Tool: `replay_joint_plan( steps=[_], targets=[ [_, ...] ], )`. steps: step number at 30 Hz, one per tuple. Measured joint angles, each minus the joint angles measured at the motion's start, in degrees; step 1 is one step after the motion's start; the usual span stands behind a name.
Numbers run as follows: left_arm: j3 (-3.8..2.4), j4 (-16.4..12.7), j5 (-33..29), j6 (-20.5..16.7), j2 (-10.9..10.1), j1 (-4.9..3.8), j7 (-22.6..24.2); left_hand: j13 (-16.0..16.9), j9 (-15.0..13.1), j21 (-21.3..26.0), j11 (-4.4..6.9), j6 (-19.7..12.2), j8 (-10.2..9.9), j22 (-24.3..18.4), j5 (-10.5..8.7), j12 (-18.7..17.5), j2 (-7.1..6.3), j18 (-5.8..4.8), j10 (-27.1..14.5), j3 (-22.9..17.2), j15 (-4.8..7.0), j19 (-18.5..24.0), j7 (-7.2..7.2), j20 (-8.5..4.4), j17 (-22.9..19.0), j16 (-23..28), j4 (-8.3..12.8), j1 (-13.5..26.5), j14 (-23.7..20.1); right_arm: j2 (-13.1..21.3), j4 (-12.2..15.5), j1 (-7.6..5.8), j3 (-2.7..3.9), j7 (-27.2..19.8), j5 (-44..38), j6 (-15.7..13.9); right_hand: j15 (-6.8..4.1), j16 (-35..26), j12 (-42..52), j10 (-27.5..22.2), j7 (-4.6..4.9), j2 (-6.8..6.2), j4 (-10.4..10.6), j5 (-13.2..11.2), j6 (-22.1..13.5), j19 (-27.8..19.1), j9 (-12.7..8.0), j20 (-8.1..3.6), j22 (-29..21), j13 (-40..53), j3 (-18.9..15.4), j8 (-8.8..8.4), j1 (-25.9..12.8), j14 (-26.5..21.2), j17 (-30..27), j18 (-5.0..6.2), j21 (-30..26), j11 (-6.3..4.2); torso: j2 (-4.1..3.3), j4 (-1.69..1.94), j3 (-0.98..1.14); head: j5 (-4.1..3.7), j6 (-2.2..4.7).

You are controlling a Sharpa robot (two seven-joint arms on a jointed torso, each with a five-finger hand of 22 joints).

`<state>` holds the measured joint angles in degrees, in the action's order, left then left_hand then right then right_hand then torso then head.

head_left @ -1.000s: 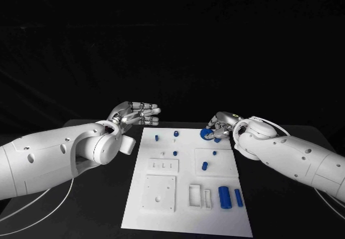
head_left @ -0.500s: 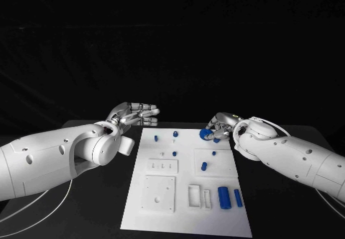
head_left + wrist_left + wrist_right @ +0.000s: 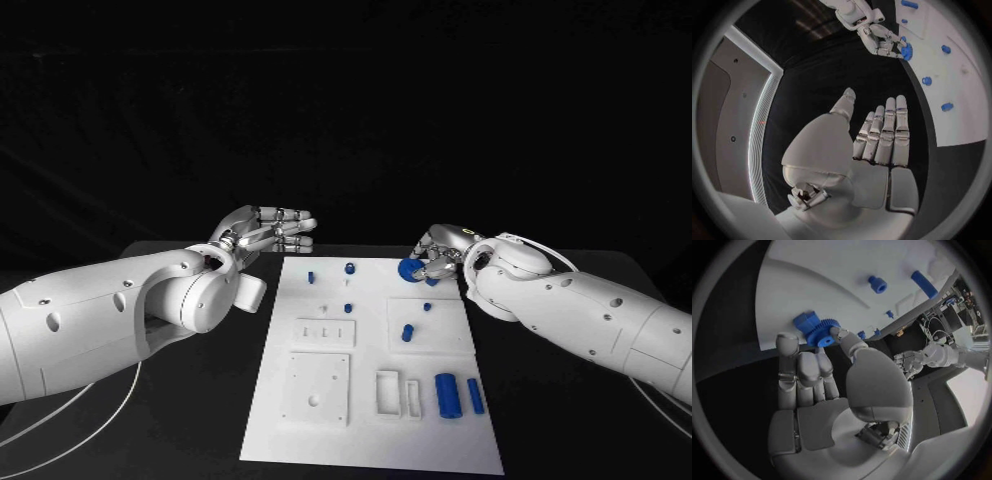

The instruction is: Assemble the parts on the task board

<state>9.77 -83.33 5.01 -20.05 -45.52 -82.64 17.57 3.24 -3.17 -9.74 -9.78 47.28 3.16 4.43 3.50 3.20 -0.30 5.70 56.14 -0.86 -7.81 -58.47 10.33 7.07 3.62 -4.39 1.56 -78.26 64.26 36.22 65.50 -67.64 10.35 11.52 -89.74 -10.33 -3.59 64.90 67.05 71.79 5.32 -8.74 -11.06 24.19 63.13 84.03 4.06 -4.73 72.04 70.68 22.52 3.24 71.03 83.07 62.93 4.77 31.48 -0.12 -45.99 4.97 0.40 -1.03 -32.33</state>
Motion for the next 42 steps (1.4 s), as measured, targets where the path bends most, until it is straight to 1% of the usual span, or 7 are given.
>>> replay_joint_plan(
  steps=[3, 9, 14, 26, 30, 36, 42],
  targets=[
    [0.0, 0.0, 0.0, 0.0, 0.0, 0.01, 0.0, 0.0, 0.0, 0.0, 0.0, -0.4, 0.0, 0.0, 0.0, 0.0, 0.0, 0.0, 0.0, 0.0, 0.0, 0.0, -0.01, 0.0, 0.0, 0.0, 0.0, 0.0, 0.0, -0.1, 0.2, 0.01, 0.0, 0.2, -0.4, -0.4, -0.19, 0.0, 0.0, 0.2, -0.17, 0.01, -0.4, -0.5, 0.6, 0.0, 0.0, -0.41, 0.3, 0.2, 0.8, 0.15, -0.3, -0.2, 0.1, -0.01, 0.0, -0.22, -0.01, 0.0, 0.01, -0.01, -0.03],
    [0.0, 0.0, 0.0, 0.0, 0.0, 0.02, 0.0, 0.0, 0.0, 0.0, 0.0, -0.4, 0.0, 0.0, 0.0, 0.0, 0.0, 0.0, 0.0, 0.0, 0.0, 0.0, -0.01, 0.0, 0.0, 0.0, 0.0, 0.0, 0.0, -0.3, 0.7, 0.14, -0.09, 0.7, -1.9, -1.6, -0.37, 0.0, 0.3, 0.7, -0.32, 0.25, -0.5, -1.2, 1.3, 0.0, 0.0, -0.4, 0.7, 0.6, 0.8, 0.25, -0.5, 0.0, 0.3, 0.01, 0.0, -0.69, -0.02, 0.03, 0.0, -0.02, -0.03],
    [0.01, 0.0, 0.0, 0.0, 0.0, 0.03, 0.0, 0.0, 0.0, 0.0, 0.0, -0.4, 0.0, 0.0, 0.0, 0.0, 0.0, 0.0, 0.0, 0.0, 0.0, 0.0, -0.01, 0.0, 0.0, 0.0, 0.0, 0.0, 0.0, -0.3, 2.0, 0.37, -0.23, 1.2, -3.3, -2.8, -0.38, 0.0, 0.4, 0.7, -0.34, 0.4, -0.1, -1.3, 1.5, -0.2, 0.0, -0.61, 0.9, 0.7, 0.4, 0.25, -0.4, 0.0, 0.4, 0.03, 0.0, -0.7, -0.02, 0.04, -0.04, -0.02, -0.04],
    [0.02, 0.3, 0.0, 0.1, 0.0, 0.04, 0.0, 0.0, 0.0, 0.0, -0.01, -0.4, 0.0, 0.0, 0.0, 0.0, 0.0, 0.0, 0.0, 0.0, 0.0, 0.0, -0.01, 0.0, 0.0, 0.0, 0.0, 0.0, 0.0, 0.9, 10.3, 0.49, -0.24, 2.7, -7.3, -6.9, -0.52, 0.0, 0.4, 1.0, -0.52, 0.39, 0.9, -2.1, 2.6, 0.0, 0.0, -0.81, 1.6, 1.0, -0.7, 0.22, -0.4, 0.1, 0.4, 0.04, 1.6, -0.8, 0.03, -0.03, -0.08, 0.47, 0.17],
    [0.02, 0.3, 0.0, 0.1, 0.0, 0.05, 0.0, 0.0, 0.0, 0.0, -0.01, -0.4, 0.0, 0.0, 0.0, 0.0, 0.0, 0.0, 0.0, 0.0, 0.0, 0.0, -0.01, 0.0, 0.0, 0.0, 0.0, 0.0, 0.0, 0.2, 11.5, 0.48, -0.26, 3.1, -8.8, -7.8, -0.52, 0.0, 0.4, 1.0, -0.53, 0.38, 1.3, -2.4, 2.7, 0.0, 0.0, -0.8, 1.7, 1.0, -0.3, 0.18, -0.4, 0.1, 0.4, 0.04, 1.8, -0.8, 0.03, 0.02, -0.12, 0.65, 0.21],
    [0.03, 0.3, 0.0, 0.1, 0.0, 0.05, 0.0, 0.0, 0.0, 0.0, -0.01, -0.4, 0.0, 0.0, 0.0, 0.0, 0.0, 0.0, 0.0, 0.0, 0.0, 0.0, -0.01, 0.0, 0.0, 0.0, 0.0, 0.0, 0.0, -2.1, 11.6, 0.48, -1.66, 3.6, -10.9, -8.6, -0.52, 0.0, 0.4, 1.0, -0.54, 0.37, 1.6, -2.4, 2.7, 0.0, 0.0, -0.8, 1.7, 1.0, -0.3, -0.01, -0.4, 0.1, 0.4, 0.04, 1.8, -0.79, 0.03, 0.09, -0.14, 0.74, 0.34],
    [0.03, 0.3, 0.0, 0.1, 0.1, 0.05, 0.0, 0.0, 0.0, 0.0, -0.01, -0.4, 0.0, 0.0, 0.0, 0.0, 0.0, 0.0, 0.0, 0.0, 0.0, 0.0, -0.01, 0.0, 0.0, 0.0, 0.0, 0.0, 0.0, -4.7, 10.0, 0.51, -3.16, 4.0, -12.6, -9.1, -0.51, 0.0, 0.3, 1.0, -0.54, 0.06, 1.6, -2.5, 2.7, 0.0, 0.0, -0.8, 1.7, 1.0, -0.3, 0.04, -0.1, 0.1, 0.3, 0.05, 1.8, -0.79, -0.04, 0.2, -0.14, 0.86, 0.44]
  ],
)
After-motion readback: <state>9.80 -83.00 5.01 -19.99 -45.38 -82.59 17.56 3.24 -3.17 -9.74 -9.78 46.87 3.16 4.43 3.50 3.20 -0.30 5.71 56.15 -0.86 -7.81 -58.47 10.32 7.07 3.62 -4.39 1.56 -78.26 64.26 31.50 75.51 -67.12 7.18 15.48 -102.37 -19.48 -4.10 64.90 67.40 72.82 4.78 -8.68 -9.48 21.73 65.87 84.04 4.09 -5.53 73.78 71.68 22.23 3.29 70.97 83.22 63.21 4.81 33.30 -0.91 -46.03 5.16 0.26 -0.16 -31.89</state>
